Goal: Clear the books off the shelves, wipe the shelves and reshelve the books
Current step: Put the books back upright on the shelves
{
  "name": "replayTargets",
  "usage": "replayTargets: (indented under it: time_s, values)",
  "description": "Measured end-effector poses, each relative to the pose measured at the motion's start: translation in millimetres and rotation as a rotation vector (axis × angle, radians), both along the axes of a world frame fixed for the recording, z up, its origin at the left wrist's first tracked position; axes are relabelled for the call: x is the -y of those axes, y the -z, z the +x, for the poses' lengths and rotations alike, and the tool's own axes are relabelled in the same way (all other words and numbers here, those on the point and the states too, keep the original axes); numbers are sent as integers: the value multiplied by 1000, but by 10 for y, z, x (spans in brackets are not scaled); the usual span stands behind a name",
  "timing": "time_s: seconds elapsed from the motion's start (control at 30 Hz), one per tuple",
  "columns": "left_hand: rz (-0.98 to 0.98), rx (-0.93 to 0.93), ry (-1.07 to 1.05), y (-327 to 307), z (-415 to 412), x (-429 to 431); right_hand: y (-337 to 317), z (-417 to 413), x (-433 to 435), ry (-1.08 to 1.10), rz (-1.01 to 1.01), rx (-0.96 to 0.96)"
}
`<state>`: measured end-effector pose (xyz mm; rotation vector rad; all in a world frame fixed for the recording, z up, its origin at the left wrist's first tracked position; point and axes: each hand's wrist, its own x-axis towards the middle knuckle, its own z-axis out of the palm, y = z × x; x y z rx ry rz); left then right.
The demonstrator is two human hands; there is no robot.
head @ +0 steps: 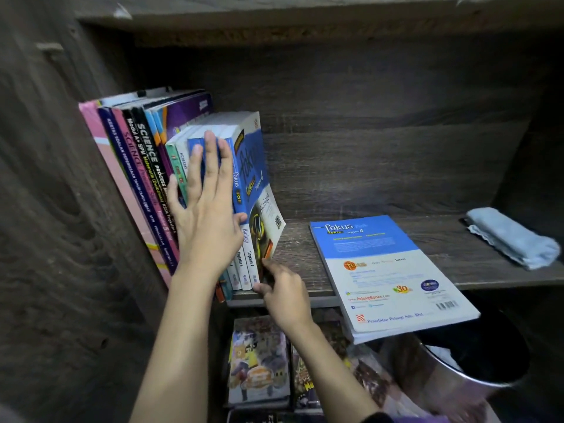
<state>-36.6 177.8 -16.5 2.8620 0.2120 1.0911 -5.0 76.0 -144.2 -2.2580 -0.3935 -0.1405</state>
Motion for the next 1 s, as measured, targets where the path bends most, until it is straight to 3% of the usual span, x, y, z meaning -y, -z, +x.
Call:
replayTargets:
  time_s: [0.17, 0.37, 0.53, 0.57, 0.73, 0.8, 0.87, 1.0]
  values:
    - [-44, 69, 28, -4, -39, 104, -124, 28, 102, -99, 17, -124]
    - [-397, 339, 104, 253, -220, 480, -465, 46, 615, 181, 140, 87]
    - [-1137, -46, 171, 338, -120, 756, -468, 51, 1304, 458, 52, 154]
    - [-1186, -142, 182, 348, -100, 801, -432, 51, 1442, 510, -10, 155]
    - [-734, -718, 115, 636, 20, 960, -294, 38, 1952, 724, -268, -112]
    - [-765, -844, 145, 782, 81, 1032, -251, 25, 2078, 725, -247, -244]
    - [-915, -927, 191, 874, 93, 1136, -230, 16, 2155, 689, -200, -314]
    - [-1078, -989, 239, 931, 67, 1292, -216, 15, 2205, 669, -140, -302]
